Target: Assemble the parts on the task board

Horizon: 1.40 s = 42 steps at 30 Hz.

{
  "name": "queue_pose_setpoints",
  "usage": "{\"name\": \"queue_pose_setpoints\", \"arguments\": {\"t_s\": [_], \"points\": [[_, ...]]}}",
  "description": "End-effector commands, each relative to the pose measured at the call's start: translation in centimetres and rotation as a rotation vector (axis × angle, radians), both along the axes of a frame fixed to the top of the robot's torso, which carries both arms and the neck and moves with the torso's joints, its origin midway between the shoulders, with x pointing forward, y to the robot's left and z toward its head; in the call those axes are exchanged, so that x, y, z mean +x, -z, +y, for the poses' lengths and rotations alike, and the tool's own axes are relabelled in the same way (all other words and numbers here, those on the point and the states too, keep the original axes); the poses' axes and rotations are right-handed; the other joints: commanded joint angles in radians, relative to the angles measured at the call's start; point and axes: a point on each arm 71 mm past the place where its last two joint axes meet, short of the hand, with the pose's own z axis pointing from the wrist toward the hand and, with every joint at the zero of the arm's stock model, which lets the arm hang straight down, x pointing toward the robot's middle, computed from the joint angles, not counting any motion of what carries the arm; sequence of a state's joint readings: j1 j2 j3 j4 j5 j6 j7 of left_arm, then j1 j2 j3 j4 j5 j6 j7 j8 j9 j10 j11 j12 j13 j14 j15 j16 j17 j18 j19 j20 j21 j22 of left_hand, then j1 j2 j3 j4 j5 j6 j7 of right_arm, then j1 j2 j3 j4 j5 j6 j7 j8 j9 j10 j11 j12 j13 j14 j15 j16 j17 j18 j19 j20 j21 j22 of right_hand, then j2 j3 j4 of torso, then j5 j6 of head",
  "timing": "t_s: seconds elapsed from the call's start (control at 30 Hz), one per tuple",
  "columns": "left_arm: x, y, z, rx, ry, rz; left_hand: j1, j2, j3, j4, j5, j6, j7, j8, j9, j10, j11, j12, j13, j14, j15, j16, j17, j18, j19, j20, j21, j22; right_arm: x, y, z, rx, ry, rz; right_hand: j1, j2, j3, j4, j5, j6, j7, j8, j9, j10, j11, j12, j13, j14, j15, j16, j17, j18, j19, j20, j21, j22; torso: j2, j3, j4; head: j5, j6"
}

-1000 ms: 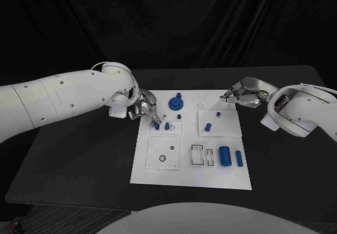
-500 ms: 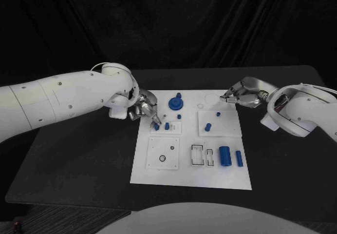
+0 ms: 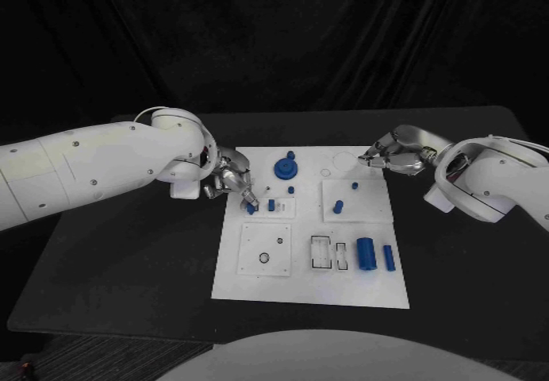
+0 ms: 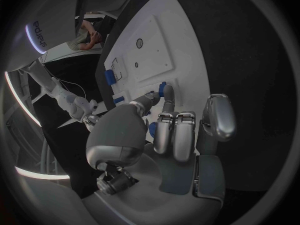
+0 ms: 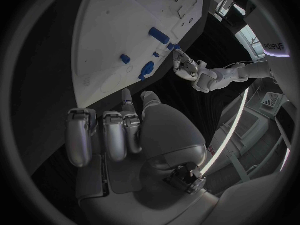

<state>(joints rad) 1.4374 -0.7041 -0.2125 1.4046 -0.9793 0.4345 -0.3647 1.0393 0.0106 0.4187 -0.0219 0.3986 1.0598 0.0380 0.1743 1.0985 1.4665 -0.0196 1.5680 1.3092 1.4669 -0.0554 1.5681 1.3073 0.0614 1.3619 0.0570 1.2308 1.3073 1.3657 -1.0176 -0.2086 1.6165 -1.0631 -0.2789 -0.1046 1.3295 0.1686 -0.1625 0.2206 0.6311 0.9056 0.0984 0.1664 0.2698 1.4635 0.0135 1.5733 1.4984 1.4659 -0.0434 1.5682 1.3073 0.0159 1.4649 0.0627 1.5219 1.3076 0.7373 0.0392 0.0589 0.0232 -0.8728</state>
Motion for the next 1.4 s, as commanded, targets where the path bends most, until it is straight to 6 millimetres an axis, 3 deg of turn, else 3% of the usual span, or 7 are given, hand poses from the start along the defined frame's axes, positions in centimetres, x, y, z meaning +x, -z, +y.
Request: {"name": "queue_pose_setpoints", "arguments": {"t_s": [0.03, 0.73, 1.1, 1.4], "points": [[-0.1, -0.3, 0.2, -0.047, -0.031, -0.057, -0.005, -0.003, 0.007, 0.001, 0.004, -0.001, 0.001, -0.005, -0.002, 0.104, -0.003, 0.003, 0.262, 0.104, -0.007, 0.003, 0.263, 0.017, 0.002, -0.005, -0.004, 0.160, 0.0, 0.2, -0.2, -0.008, 0.016, 0.011, 0.010, -0.003, 0.005, 0.000, 0.004, 0.006, 0.001, -0.002, -0.001, 0.107, -0.005, -0.003, 0.072, 0.105, -0.009, 0.003, 0.263, 0.000, 0.071, -0.004, -0.006, 0.242, 0.000, 0.0001, -0.0002, 0.000, 0.000], [-1.7, -1.7, 2.5, -0.193, -0.187, -0.249, -0.030, 0.002, 0.016, 0.013, 0.020, -0.004, 0.004, -0.005, 0.005, 0.104, 0.000, 0.003, 0.262, 0.104, -0.005, 0.003, 0.263, 0.018, -0.001, -0.004, -0.012, 0.158, -0.1, 0.2, -0.2, -0.007, 0.019, 0.010, 0.012, -0.004, 0.007, -0.002, 0.004, 0.007, 0.001, -0.002, -0.001, 0.107, -0.004, -0.003, 0.072, 0.105, -0.009, 0.003, 0.263, 0.001, 0.070, -0.004, -0.008, 0.241, 0.000, 0.0002, 0.0000, 0.002, 0.000], [-2.5, -0.1, 2.2, -0.215, -0.210, -0.245, -0.038, 0.010, 0.020, 0.023, 0.021, -0.009, 0.006, -0.005, 0.009, 0.104, 0.001, 0.003, 0.262, 0.104, -0.003, 0.003, 0.263, 0.021, -0.008, -0.004, -0.023, 0.154, -0.1, 0.3, -0.2, -0.006, 0.020, 0.010, 0.013, -0.004, 0.009, -0.003, 0.004, 0.007, 0.001, -0.003, -0.001, 0.107, -0.004, -0.003, 0.072, 0.105, -0.009, 0.003, 0.263, 0.001, 0.070, -0.004, -0.008, 0.241, 0.000, 0.0011, 0.0000, -0.005, 0.000], [-2.9, 0.9, 1.8, -0.226, -0.219, -0.239, -0.038, 0.011, 0.021, 0.024, 0.022, -0.010, 0.006, -0.005, 0.009, 0.104, 0.001, 0.003, 0.262, 0.104, -0.003, 0.003, 0.263, 0.021, -0.008, -0.003, -0.024, 0.154, -0.1, 0.3, -0.3, -0.005, 0.022, 0.007, 0.013, -0.004, 0.009, -0.003, 0.004, 0.007, 0.001, -0.003, -0.001, 0.107, -0.004, -0.003, 0.072, 0.105, -0.009, 0.003, 0.263, 0.001, 0.070, -0.004, -0.008, 0.241, 0.000, 0.0006, -0.0006, 0.002, 0.000]]}}
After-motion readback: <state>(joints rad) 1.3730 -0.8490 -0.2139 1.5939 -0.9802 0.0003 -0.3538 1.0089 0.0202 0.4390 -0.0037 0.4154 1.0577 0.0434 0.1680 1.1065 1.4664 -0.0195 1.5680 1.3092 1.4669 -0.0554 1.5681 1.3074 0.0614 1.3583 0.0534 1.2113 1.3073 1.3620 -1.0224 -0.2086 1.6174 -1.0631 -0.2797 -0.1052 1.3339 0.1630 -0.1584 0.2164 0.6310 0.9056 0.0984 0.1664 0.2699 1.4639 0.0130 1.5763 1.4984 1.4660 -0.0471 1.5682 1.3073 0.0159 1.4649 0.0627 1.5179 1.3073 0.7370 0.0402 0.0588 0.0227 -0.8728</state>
